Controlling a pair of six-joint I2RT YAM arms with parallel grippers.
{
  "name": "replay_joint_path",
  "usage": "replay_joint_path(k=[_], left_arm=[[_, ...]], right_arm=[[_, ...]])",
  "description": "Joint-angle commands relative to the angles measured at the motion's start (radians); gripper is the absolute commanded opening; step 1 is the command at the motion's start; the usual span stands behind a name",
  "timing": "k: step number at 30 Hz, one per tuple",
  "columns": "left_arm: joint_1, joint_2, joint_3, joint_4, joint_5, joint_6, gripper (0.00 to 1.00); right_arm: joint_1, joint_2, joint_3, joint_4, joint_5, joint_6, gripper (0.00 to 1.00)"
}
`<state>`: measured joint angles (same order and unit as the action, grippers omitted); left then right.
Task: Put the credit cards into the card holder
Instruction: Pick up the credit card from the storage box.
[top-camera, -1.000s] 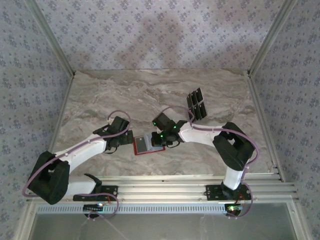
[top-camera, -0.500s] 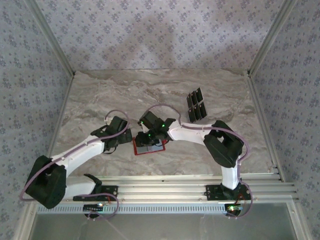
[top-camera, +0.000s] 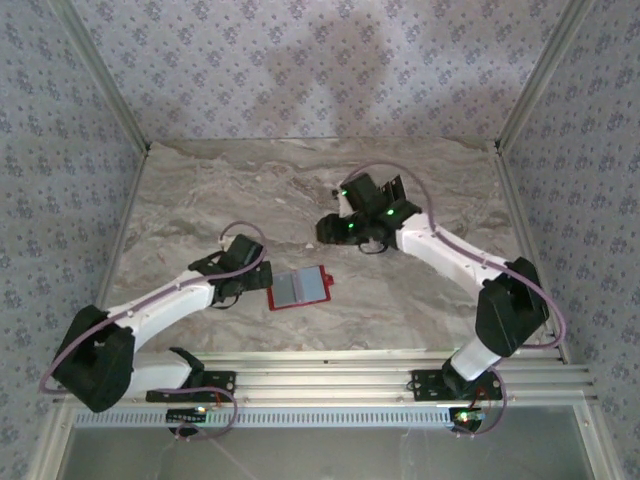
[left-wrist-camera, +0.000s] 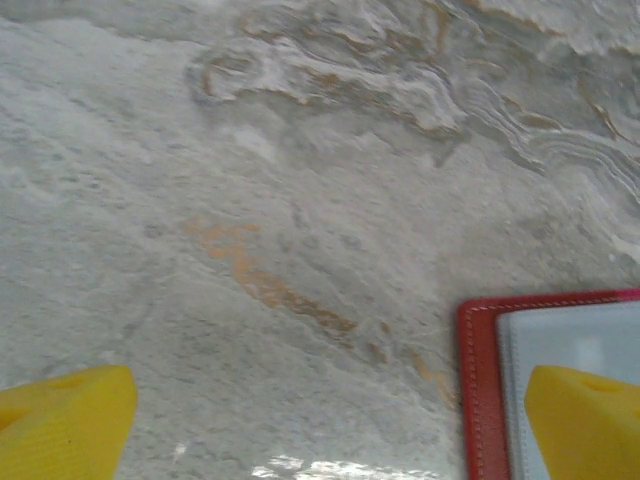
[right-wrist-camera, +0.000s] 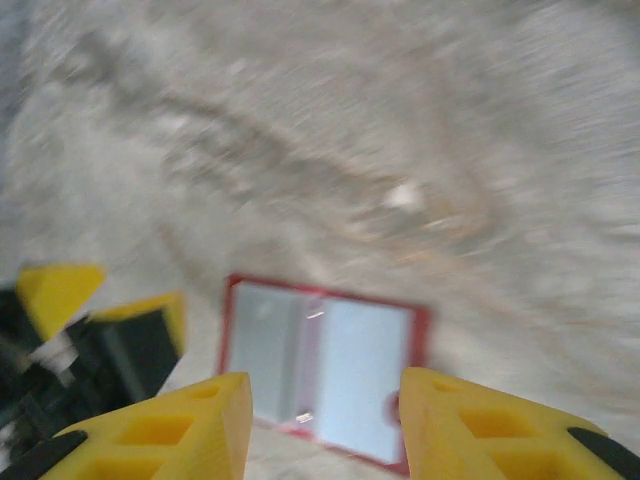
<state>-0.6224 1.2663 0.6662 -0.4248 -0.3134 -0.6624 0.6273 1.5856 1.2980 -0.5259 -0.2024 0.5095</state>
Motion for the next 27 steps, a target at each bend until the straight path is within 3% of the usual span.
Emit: replay_joint_path(k=[1, 10, 20, 27], left_arm=[[-0.037, 0.052, 0.051, 0.015, -0.003, 0.012, 1.00], [-0.077, 0.086, 0.050, 0.006, -0.028, 0.003, 1.00], [-0.076, 0.087, 0.055, -0.002, -0.035, 0.006, 1.00], [-0.077, 0.093, 0.056, 0.000, -0.038, 0.006, 1.00]], right_arm=[[-0.067, 0.010, 0.049, -0.173, 0.172, -0.129, 0.45], [-0.173, 0.102, 0.116, -0.271, 0.391, -0.249, 0.44], [-0.178, 0.226, 0.157, -0.278, 0.493, -0.299, 0.41], [-0.181, 0.291, 0.195, -0.280, 0.495, -0.312, 0.40]])
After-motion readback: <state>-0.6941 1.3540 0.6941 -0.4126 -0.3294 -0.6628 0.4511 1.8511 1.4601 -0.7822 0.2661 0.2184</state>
